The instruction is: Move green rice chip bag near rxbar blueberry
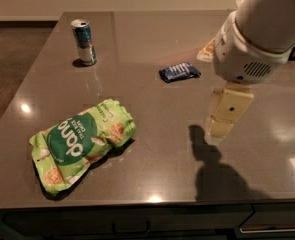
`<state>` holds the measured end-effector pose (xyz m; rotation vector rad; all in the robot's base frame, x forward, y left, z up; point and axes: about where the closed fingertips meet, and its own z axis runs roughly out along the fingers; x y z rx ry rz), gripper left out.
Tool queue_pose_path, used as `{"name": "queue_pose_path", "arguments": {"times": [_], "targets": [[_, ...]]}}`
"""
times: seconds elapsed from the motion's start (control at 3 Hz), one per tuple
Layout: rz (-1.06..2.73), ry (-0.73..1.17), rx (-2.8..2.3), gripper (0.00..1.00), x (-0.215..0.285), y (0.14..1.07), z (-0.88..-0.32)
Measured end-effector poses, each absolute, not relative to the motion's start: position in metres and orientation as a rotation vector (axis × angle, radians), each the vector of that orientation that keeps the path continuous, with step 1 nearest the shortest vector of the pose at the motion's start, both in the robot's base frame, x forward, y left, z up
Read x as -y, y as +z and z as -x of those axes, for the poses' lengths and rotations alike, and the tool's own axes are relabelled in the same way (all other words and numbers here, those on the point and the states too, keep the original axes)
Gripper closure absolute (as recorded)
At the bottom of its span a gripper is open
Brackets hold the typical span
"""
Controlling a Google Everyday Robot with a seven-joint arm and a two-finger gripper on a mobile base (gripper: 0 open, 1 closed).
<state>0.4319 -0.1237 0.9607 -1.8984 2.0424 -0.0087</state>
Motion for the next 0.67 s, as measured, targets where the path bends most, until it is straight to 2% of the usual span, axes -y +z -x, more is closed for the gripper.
{"name": "queue_pose_path", "arguments": {"times": [0.67], "targets": [[2.08, 0.1, -1.88, 0.0, 0.026, 0.932, -0.448]]}}
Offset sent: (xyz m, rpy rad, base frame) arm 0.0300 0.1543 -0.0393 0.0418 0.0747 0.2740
